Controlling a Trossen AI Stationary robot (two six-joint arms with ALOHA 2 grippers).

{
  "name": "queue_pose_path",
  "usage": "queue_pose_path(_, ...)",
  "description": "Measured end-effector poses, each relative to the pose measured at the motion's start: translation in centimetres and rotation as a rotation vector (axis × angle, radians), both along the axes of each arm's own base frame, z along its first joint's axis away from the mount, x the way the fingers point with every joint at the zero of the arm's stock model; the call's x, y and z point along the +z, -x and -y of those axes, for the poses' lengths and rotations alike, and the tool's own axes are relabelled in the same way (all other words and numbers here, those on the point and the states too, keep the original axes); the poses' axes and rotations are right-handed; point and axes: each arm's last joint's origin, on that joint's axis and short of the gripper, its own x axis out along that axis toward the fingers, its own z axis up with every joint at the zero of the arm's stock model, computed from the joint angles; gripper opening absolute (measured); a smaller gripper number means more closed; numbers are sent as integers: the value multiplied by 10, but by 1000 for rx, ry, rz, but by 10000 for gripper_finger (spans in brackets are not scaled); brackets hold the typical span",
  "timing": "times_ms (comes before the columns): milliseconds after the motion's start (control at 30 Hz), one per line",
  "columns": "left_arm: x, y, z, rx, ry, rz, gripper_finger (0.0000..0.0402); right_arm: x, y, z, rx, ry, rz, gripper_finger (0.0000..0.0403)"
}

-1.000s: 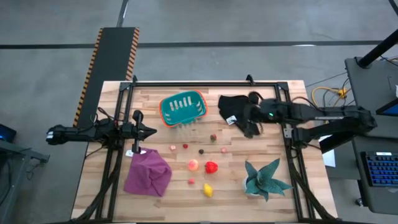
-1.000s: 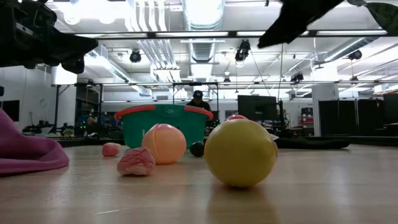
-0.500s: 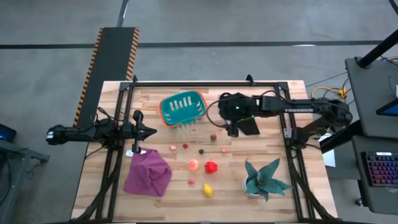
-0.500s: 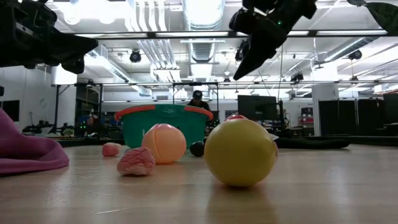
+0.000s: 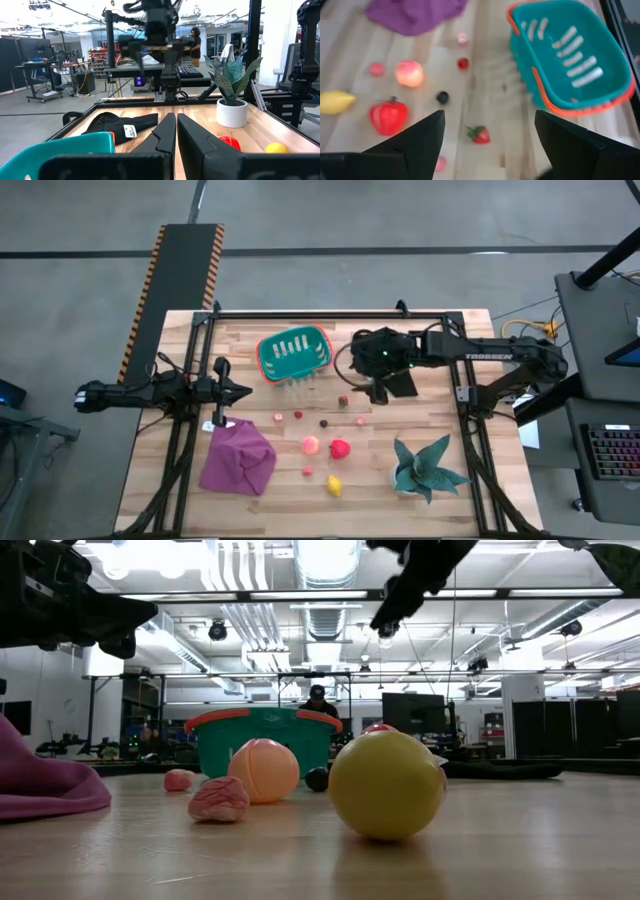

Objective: Pick and placing Produce into tupperware
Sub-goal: Put the yellow lemon into the basket

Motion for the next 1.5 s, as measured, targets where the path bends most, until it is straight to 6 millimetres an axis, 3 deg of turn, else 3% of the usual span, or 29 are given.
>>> queue_pose_path(333, 0, 0, 0, 0, 0, -4, 2, 21, 12, -30, 26, -55, 52, 306)
queue_pose_path(467, 0, 0, 0, 0, 0, -4, 2, 22, 13, -48, 44, -23, 45, 301)
queue_pose_path(833, -1, -1, 0, 1, -6, -8, 2, 59, 10, -102, -75, -13, 8, 294)
queue_pose_path(1500, -1, -1, 0, 1, -3, -7, 2, 76, -23, -181, -312, -228, -247, 266)
